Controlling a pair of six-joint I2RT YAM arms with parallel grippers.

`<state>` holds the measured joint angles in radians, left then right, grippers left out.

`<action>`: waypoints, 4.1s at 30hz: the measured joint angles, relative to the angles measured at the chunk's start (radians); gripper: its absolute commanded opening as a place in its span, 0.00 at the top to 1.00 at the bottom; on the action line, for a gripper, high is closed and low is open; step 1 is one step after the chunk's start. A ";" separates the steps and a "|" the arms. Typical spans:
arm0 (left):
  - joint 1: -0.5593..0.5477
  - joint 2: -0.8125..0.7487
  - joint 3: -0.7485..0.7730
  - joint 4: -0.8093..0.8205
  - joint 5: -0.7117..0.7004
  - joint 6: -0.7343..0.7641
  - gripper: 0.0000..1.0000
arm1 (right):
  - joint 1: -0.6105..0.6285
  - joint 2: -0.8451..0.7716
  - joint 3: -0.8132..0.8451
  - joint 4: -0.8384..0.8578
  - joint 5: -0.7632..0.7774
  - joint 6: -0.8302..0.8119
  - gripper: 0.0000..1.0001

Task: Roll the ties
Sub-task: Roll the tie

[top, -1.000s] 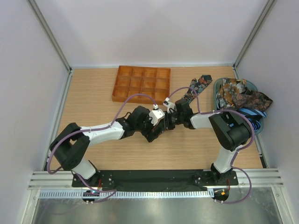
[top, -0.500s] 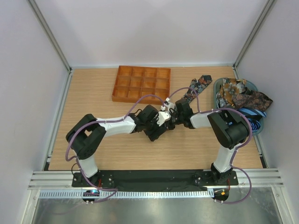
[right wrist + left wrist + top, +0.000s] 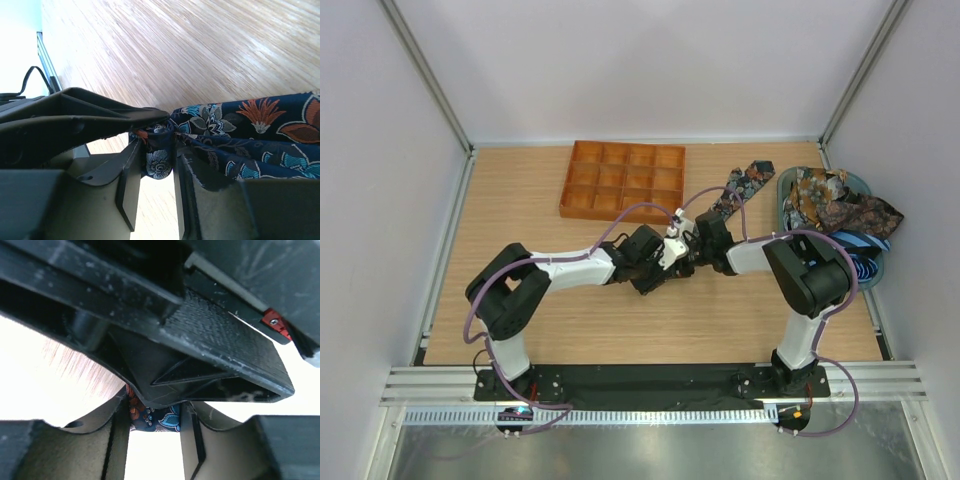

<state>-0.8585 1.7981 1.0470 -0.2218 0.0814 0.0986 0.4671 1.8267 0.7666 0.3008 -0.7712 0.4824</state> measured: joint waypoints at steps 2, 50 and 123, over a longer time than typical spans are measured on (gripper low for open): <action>0.000 0.000 0.000 0.000 -0.002 -0.005 0.64 | 0.000 -0.001 0.001 -0.007 0.005 0.005 0.62; 0.002 0.073 0.110 -0.063 -0.003 -0.005 0.74 | -0.007 0.000 0.082 -0.174 0.089 -0.042 0.64; 0.036 0.220 0.387 -0.412 0.033 -0.144 0.77 | 0.940 0.338 0.689 -0.987 1.781 -0.392 0.33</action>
<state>-0.8223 2.0178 1.4338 -0.6334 0.1146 -0.0456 1.4071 2.1643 1.4555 -0.6861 1.0096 0.0906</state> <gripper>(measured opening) 0.328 0.669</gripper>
